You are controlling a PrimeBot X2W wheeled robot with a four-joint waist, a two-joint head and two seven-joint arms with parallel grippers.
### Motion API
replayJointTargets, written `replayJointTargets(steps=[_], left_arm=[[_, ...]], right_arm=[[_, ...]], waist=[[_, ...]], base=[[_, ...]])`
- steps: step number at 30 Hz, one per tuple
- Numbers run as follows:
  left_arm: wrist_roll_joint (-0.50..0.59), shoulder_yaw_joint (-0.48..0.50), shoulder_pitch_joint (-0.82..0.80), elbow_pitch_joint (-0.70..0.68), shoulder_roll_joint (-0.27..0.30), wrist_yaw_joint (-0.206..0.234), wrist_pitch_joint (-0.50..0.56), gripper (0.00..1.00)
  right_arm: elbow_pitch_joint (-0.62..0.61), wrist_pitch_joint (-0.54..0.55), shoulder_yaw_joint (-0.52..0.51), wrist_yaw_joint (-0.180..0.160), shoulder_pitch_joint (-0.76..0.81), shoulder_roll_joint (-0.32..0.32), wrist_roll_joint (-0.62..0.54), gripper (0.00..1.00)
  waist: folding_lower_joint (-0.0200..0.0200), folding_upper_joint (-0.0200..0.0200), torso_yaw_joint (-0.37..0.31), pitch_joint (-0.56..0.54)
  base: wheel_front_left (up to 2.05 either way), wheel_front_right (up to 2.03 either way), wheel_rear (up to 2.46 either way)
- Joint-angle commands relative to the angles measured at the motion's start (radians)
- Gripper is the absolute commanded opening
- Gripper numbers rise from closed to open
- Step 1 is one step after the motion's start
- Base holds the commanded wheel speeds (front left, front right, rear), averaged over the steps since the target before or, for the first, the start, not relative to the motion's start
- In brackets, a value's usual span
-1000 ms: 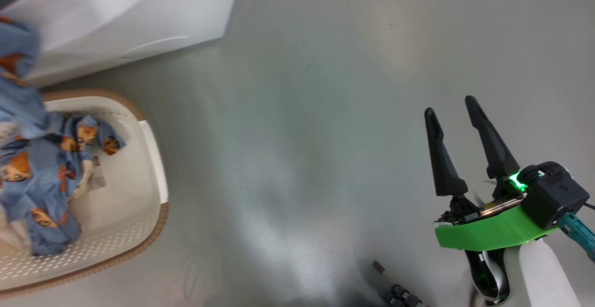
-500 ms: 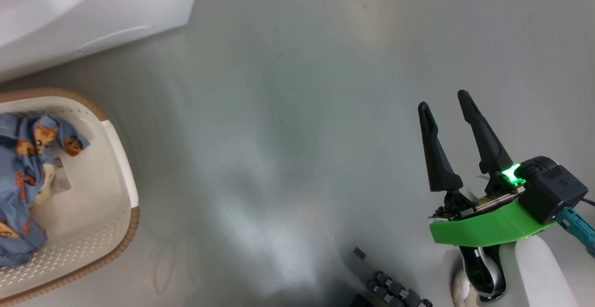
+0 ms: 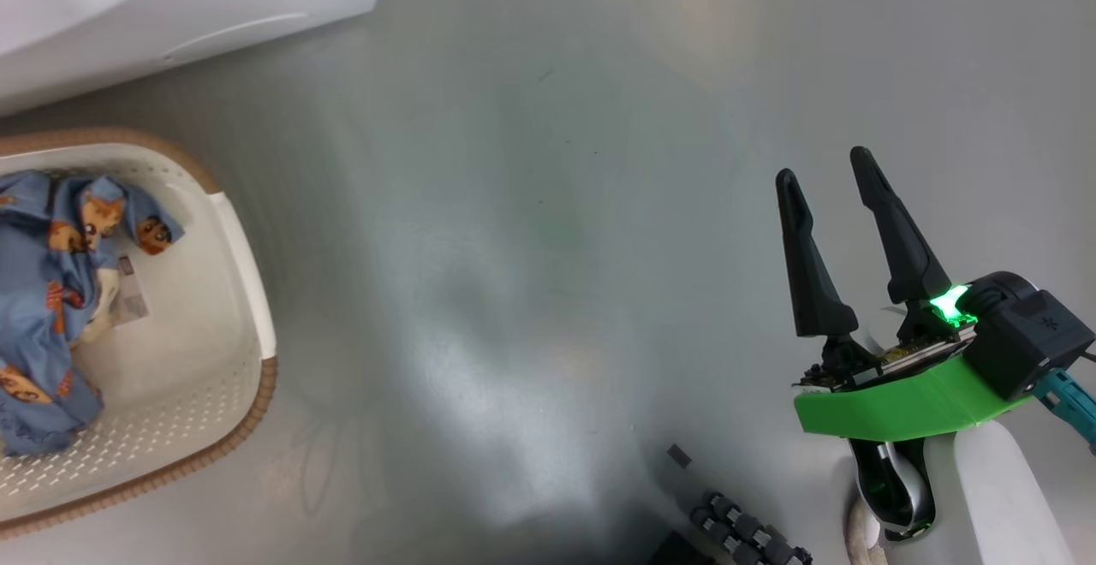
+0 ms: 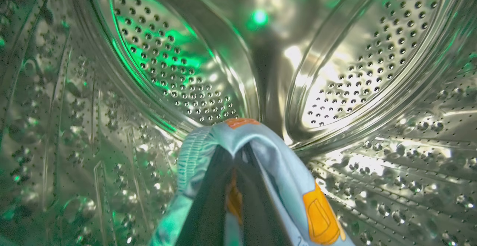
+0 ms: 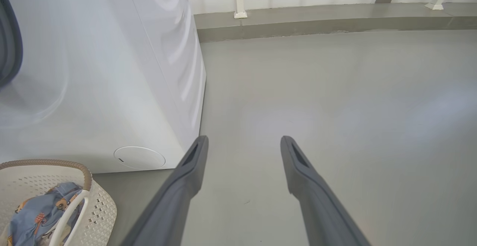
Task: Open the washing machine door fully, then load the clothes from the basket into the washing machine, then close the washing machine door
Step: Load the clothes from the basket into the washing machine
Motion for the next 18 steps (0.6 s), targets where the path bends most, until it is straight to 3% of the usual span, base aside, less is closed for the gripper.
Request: replayJointTargets(steps=[1,2,3,18], left_arm=[[-0.008,0.009,0.028,-0.019,0.034,-0.008,0.013,0.25],[-0.013,0.009,0.032,-0.021,0.029,-0.009,0.02,0.76],[-0.017,0.008,0.038,-0.024,0.025,-0.01,0.025,1.0],[-0.025,-0.013,0.241,-0.223,-0.008,0.063,0.046,1.0]], right_arm=[[-0.024,-0.012,0.018,0.006,0.006,-0.006,0.001,1.0],[-0.024,-0.012,0.017,0.006,0.005,-0.006,0.0,1.0],[-0.023,-0.012,0.016,0.006,0.003,-0.006,-0.002,1.0],[-0.023,-0.012,-0.004,0.006,-0.007,-0.006,-0.019,1.0]], waist=[[-0.0001,0.0,0.01,0.0],[-0.0001,0.0,0.015,0.0],[-0.0001,0.0,0.019,-0.001],[-0.0001,0.0,0.082,-0.047]], base=[[0.0,0.0,0.0],[0.0,0.0,0.0],[0.0,0.0,0.0],[0.0,0.0,0.0]])
